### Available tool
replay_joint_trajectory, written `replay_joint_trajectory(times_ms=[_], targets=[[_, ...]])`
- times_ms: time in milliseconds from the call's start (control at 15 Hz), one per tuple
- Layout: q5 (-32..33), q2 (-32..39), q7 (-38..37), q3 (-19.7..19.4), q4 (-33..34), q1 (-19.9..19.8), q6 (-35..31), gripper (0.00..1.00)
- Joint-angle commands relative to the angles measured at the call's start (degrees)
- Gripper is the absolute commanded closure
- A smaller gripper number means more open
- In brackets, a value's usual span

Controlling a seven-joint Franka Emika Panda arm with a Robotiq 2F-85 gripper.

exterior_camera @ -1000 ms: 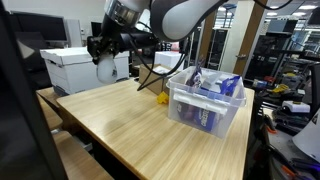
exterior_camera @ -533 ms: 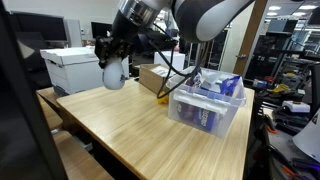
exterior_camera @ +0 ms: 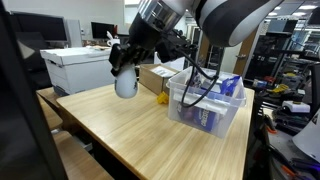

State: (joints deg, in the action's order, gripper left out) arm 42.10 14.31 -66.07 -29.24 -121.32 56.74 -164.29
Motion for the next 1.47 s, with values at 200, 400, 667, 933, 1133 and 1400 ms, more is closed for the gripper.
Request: replay_joint_trajectory(times_ms=[200, 400, 667, 933, 1133, 1400], targets=[[6.96, -7.91, -8.20, -1.96, -10.54, 3.90, -0.82, 0.65], [4.20, -11.76, -5.22, -0.15, -16.20, 4.00, -4.38, 0.65], [-0.35, -12.64, -0.38, 1.89, -20.93, 3.31, -7.95, 0.65], [-3.52, -9.37, 3.55, 2.70, -21.91, 2.93, -9.82, 0.65], [-1.65, -6.48, 2.14, 2.22, -20.23, 2.93, -9.84, 0.65], [2.96, -2.83, -1.13, 0.54, -17.53, 4.19, -9.45, 0.65]])
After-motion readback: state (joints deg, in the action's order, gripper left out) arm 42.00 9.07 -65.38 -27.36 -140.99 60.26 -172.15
